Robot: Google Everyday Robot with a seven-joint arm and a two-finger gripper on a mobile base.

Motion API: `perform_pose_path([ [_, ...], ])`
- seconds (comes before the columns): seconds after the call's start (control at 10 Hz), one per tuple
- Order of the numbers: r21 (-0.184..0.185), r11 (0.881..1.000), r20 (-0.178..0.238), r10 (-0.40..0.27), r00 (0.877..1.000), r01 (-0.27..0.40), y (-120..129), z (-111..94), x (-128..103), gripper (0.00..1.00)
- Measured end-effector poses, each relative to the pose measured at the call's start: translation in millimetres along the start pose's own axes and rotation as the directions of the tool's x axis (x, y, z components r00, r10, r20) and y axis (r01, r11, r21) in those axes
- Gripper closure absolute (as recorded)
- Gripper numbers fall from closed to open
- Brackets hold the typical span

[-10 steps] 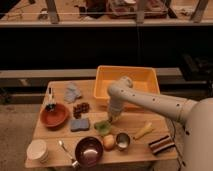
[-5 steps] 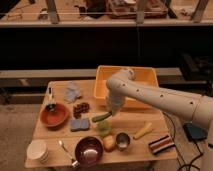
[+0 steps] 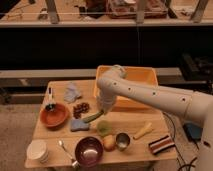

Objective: Place pepper in paper cup

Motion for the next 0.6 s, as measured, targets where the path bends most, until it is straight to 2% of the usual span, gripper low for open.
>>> perform_pose_path([
  [0.2, 0.006, 0.995, 0.021, -0.102, 0.995, 0.102, -15, 1, -28, 0.90],
  [0.3, 0.009, 0.991, 0.023, -0.130, 0.991, 0.130, -18, 1, -34, 0.90],
  [0.6, 0.009, 0.991, 0.016, -0.130, 0.991, 0.130, -17, 1, -31, 0.90],
])
